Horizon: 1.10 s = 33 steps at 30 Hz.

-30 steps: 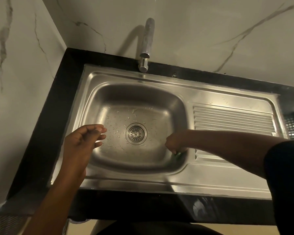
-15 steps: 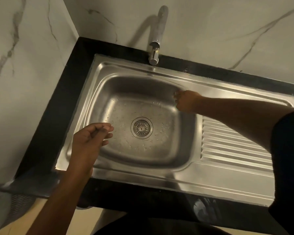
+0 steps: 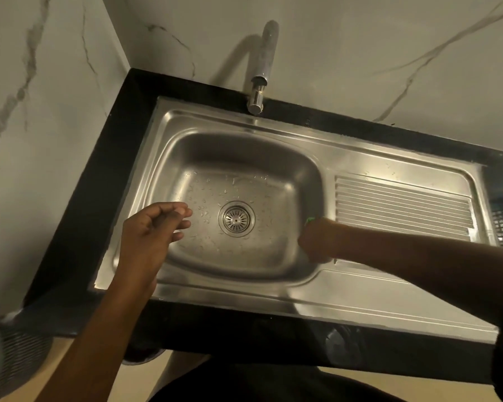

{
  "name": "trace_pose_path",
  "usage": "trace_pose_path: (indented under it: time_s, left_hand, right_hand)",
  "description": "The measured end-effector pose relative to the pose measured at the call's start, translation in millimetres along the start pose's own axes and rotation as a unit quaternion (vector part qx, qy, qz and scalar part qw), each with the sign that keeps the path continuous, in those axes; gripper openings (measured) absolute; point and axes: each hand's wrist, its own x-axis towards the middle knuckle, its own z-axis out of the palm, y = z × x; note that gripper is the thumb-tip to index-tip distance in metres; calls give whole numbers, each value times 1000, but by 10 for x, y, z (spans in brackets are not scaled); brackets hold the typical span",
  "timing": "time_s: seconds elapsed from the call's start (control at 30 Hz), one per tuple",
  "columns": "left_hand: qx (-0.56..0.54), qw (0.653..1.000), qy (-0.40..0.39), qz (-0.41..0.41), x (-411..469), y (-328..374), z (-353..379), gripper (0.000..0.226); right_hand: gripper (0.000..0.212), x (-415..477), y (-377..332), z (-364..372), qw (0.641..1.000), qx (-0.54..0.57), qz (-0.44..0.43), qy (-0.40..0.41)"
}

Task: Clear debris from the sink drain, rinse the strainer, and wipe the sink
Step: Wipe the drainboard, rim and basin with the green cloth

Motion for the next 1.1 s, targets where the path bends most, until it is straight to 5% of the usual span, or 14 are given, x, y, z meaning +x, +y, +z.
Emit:
trace_pose_path:
  time_s: [0.33, 0.43, 0.57, 0.67, 0.7, 0.77, 0.83, 0.87, 0.93, 1.03, 1.1]
  left_hand:
    - [2, 1000, -22, 5, 144, 109, -128, 15]
    - [5, 1000, -25, -4, 205, 108, -179, 16]
    - [18, 999, -38, -8, 286, 90, -256, 17]
    - [29, 999, -44, -10, 344, 84, -313, 17]
    - [29, 999, -45, -12, 366, 84, -329, 17]
    - [31, 998, -45, -17, 398, 84, -349, 18]
    - [36, 998, -48, -19, 420, 87, -369, 17]
    - [38, 998, -50, -20, 433, 89, -378, 17]
    - [42, 997, -54, -22, 447, 99, -385, 17]
    - [48, 997, -56, -20, 473, 131, -388, 15]
    - [50, 997, -55, -18, 498, 146, -399, 16]
  right_hand:
    - [39, 106, -567, -137, 960, 277, -26, -8]
    - [29, 201, -640, -322, 879, 476, -17, 1]
    - [20, 189, -460, -525, 569, 822, 7, -3]
    - [28, 274, -269, -605, 207, 977, -36, 37]
    - [33, 306, -213, -613, 115, 991, -18, 70]
    - [37, 430, -96, -596, -23, 987, 55, 152]
    - [38, 509, 15, -586, -116, 955, 149, 229]
    - [38, 549, 77, -596, -130, 937, 198, 256]
    - [37, 556, 184, -749, -103, 916, 251, 295]
    - [42, 588, 388, -1125, -84, 910, 251, 319]
    - [52, 639, 518, -1314, -20, 919, 272, 284]
